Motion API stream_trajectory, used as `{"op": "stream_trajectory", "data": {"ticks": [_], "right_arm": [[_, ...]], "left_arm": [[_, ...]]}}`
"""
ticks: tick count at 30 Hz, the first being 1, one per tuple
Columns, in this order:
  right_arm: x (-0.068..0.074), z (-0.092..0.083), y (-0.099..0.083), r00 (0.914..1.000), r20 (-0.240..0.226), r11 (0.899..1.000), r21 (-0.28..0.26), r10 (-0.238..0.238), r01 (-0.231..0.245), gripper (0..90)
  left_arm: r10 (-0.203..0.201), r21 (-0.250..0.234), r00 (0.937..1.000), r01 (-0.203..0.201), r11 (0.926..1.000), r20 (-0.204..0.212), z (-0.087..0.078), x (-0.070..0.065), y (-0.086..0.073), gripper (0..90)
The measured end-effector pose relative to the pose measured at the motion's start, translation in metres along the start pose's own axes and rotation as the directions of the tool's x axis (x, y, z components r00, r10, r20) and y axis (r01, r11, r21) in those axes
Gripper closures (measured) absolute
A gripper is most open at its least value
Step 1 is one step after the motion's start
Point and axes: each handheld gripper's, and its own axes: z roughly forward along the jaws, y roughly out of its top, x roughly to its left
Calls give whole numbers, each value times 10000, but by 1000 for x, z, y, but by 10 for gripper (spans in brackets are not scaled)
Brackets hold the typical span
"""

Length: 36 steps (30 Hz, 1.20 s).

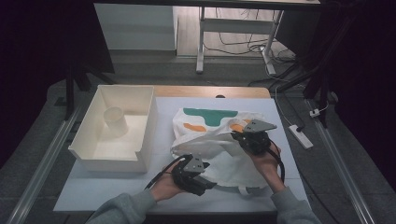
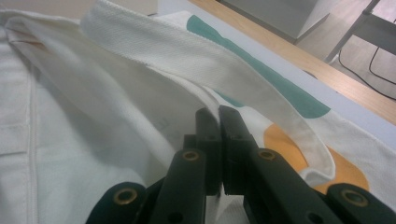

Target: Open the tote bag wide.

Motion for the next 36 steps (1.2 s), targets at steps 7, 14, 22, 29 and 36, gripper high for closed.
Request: {"op": "stream_trajectory", "data": {"ticks": [7,14,22,29,36], "right_arm": [[-3,3,-1,10000,-34,10000,27,38,-38,879],[-4,5,-2,9998,-126,9999,35,142,-141,879],[-5,5,-3,9997,-189,9998,-1,182,-182,878],[-5,4,-3,9996,-197,9998,11,187,-187,878],[-5,3,-3,9998,-143,9998,-56,169,-169,878]], "left_arm": [[638,719,9971,-665,9952,403,28,-8,12,295],[920,1255,9937,-995,9871,645,56,-13,19,318],[972,1607,9937,-1049,9814,549,73,-12,20,356],[828,1921,9963,-855,9777,221,79,-8,18,432],[663,2001,9973,-711,9772,307,77,-3,16,687]]}}
